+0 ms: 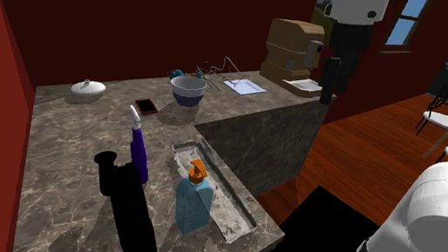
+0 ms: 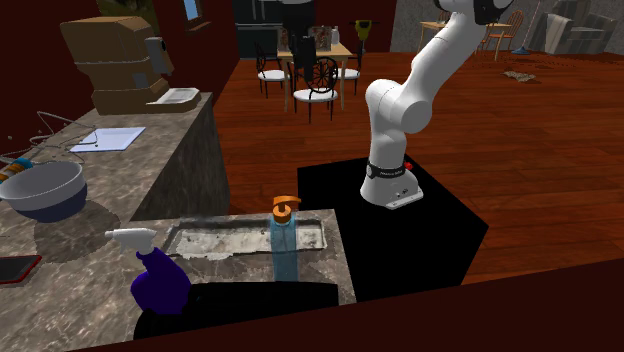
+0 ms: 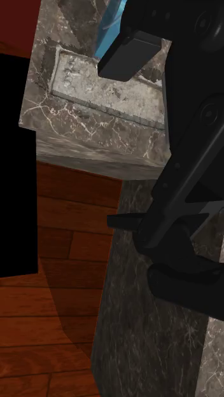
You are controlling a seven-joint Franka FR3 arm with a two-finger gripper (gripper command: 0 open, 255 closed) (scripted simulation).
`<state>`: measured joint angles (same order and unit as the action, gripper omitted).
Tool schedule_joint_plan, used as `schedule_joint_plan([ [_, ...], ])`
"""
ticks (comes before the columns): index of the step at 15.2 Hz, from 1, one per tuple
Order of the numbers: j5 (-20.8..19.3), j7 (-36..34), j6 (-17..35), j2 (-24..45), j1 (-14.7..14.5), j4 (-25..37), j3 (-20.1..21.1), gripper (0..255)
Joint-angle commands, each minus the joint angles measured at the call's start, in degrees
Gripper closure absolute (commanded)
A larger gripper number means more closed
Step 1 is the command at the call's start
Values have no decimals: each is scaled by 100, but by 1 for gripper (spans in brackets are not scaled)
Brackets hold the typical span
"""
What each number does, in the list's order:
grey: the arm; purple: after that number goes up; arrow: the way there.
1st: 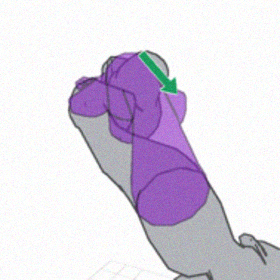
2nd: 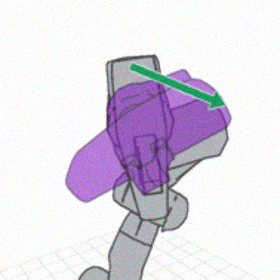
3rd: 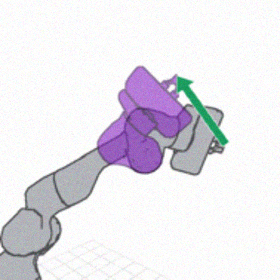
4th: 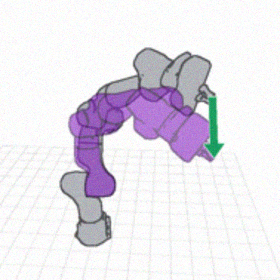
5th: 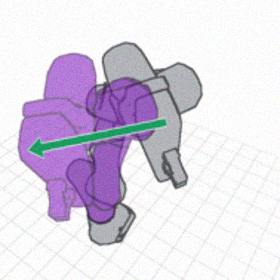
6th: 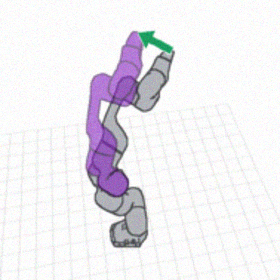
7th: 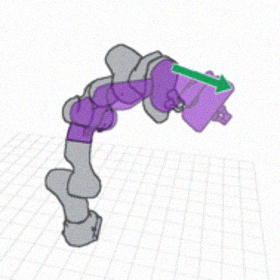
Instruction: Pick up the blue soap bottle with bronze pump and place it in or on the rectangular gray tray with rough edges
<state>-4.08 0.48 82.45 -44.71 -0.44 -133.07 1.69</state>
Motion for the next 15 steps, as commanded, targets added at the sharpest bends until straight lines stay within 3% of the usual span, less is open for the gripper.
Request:
schedule_joint_plan([
  [1, 0, 0, 0, 0, 0, 0, 0, 0],
  [8, 695, -1091, 862, 325, -178, -390, 753, 0],
  [15, 1201, -2137, 1837, 1063, -309, -404, 1533, 0],
])
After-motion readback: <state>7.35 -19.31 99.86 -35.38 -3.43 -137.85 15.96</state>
